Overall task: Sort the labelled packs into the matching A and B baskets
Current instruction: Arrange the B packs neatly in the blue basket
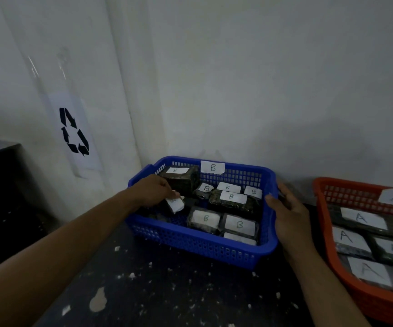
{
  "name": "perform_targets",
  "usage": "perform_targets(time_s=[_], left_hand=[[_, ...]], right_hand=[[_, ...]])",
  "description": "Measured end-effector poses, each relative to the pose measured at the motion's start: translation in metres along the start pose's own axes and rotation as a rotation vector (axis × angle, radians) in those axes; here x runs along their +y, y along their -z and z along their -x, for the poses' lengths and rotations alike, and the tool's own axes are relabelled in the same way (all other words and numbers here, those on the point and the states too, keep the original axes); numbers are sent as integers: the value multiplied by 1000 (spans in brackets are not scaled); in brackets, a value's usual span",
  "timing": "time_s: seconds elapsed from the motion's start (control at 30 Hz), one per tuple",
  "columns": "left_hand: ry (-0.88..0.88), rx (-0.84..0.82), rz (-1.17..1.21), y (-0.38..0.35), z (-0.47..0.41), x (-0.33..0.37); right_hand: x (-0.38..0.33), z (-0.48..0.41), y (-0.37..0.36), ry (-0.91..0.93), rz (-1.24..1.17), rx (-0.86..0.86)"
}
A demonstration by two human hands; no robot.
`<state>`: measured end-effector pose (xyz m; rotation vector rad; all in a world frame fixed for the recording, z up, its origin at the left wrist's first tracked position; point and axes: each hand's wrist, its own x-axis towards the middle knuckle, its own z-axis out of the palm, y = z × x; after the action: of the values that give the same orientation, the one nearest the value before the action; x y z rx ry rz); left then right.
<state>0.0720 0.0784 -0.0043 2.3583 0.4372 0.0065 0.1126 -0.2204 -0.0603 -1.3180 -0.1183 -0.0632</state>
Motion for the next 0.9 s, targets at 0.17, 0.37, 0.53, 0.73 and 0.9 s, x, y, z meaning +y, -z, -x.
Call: perform_targets(time_s=[0.17,0.37,0.53,0.73,0.9], left_hand=[[-25,-51,-156,-8,1,1],[-79,-21,-215,-4,5,5],[-175,-78,174,5,18,11],[-331,-412,-107,-15,35,28],[-248,-473,-347,-31,35,40]], right_hand=[[0,0,0,8,-10,6],[-1,1,0,22,-17,7],[-3,4,-1,16,-39,8],[-6,6,-2,6,-37,16],[-7,5,-2,3,-33,22]])
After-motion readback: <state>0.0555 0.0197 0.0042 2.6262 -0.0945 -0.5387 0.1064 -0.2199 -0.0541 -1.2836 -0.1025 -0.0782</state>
